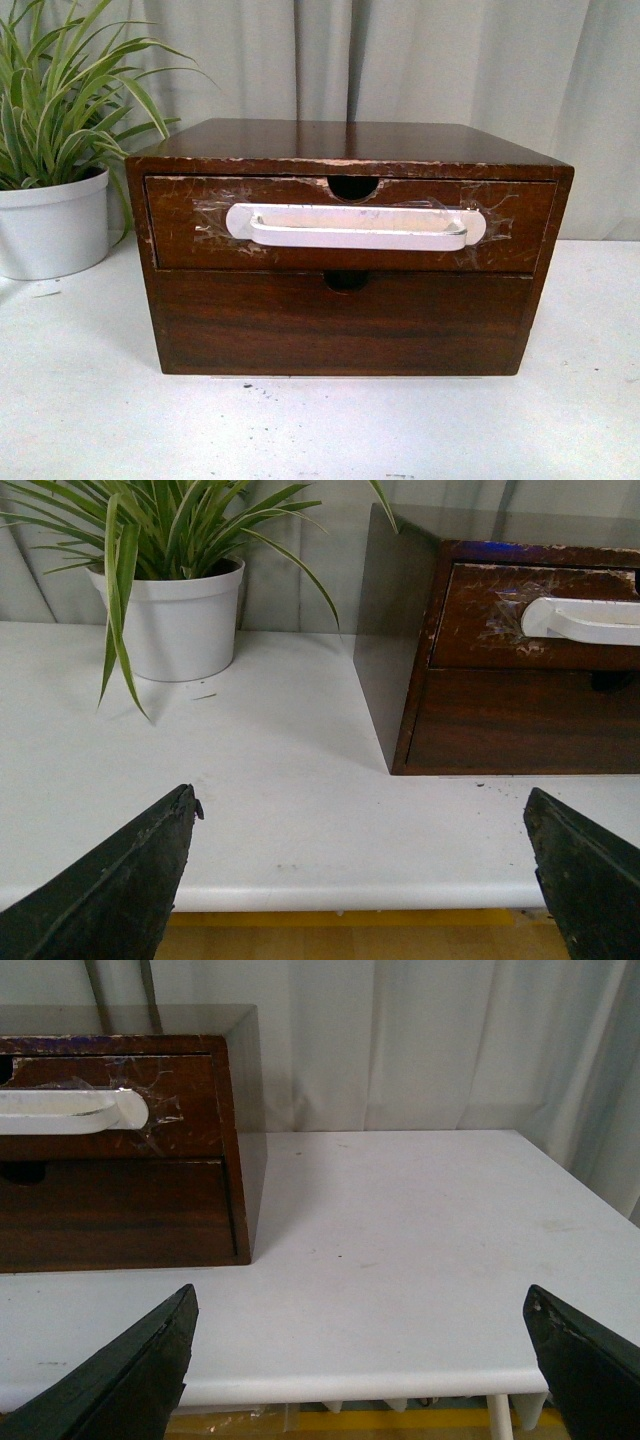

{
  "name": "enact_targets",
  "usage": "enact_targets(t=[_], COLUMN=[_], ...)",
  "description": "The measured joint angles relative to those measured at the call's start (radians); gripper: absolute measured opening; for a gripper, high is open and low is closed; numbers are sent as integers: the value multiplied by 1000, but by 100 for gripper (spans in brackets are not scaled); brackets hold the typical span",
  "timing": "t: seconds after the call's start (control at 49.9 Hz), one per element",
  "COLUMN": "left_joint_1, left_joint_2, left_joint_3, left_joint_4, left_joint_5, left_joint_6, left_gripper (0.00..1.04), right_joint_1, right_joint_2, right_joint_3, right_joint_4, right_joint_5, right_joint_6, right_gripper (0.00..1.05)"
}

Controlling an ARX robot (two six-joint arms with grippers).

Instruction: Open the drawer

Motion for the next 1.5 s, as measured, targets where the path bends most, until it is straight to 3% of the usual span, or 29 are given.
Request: enact_targets(t=[1.123,1.163,1.223,1.284,1.504], left_joint_1=[0,0,8,-16,-155], left_joint_2=[0,0,31,111,510], left_joint_3=[0,0,19,43,221], left_joint_4=[0,0,-53,-34,145], left_joint_5=[0,0,68,119,340], left_joint_6=[0,0,-17,-6,259], left_gripper=[98,98,98,98,98], right_joint_1=[0,-24,-50,-49,11], right_joint_2=[0,23,109,237,651], right_joint_3=[0,16,61,107,338], right_joint_4=[0,-47,-126,-139,-89], right_joint_5=[0,-76,-220,-266,-296], right_joint_6=[0,18,14,-51,-359], right_gripper=[96,96,96,96,96])
